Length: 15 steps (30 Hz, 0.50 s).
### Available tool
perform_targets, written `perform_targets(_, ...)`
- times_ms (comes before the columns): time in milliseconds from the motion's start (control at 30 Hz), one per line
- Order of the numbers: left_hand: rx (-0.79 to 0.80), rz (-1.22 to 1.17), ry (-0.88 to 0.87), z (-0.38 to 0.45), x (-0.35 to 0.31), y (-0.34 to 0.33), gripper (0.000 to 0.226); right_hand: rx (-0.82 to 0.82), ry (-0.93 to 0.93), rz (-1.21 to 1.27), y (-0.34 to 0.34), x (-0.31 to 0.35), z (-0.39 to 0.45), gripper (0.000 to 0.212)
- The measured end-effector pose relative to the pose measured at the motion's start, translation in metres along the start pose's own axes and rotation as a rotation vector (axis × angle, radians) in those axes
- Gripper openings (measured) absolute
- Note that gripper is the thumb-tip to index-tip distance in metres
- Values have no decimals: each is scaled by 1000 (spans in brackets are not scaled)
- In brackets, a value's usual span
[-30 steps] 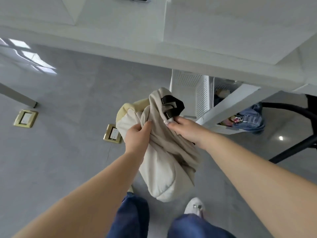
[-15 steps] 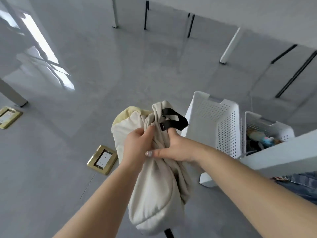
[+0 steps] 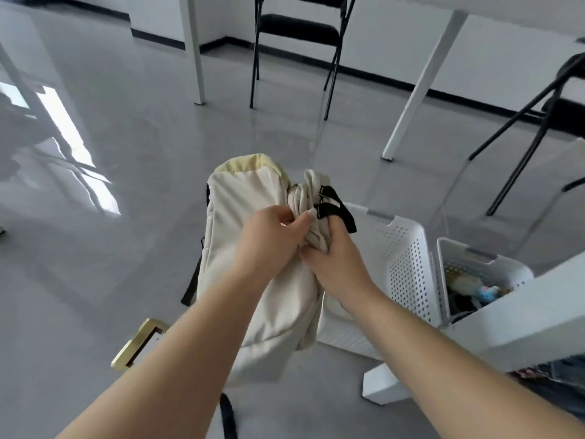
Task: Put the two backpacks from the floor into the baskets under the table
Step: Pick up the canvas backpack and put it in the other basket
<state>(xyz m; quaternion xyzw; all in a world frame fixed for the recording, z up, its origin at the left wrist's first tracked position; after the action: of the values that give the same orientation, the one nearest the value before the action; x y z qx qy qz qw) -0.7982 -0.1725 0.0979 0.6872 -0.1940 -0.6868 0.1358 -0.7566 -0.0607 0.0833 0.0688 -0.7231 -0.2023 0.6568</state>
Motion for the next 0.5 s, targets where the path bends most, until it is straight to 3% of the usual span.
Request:
perform_targets(167,28,13,-193,27,-54,-18,38,-203,95,122,42,18,22,19)
perform_targets(500,176,-18,-508,46,-125,-73,28,-498,142,-8,136,50,38,15)
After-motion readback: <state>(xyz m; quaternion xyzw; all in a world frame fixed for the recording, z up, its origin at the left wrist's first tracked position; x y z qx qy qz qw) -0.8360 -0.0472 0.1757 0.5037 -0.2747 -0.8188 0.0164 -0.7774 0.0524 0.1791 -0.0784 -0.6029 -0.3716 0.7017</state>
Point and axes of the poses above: each hand's wrist, its own z-axis towards the middle knuckle, its own y-axis out of the back of the hand, x = y × z, the point moved 1 cm from there along z, towards the middle knuckle, and after that the axes turned 3 degrees about z, right-handed, at the moved point
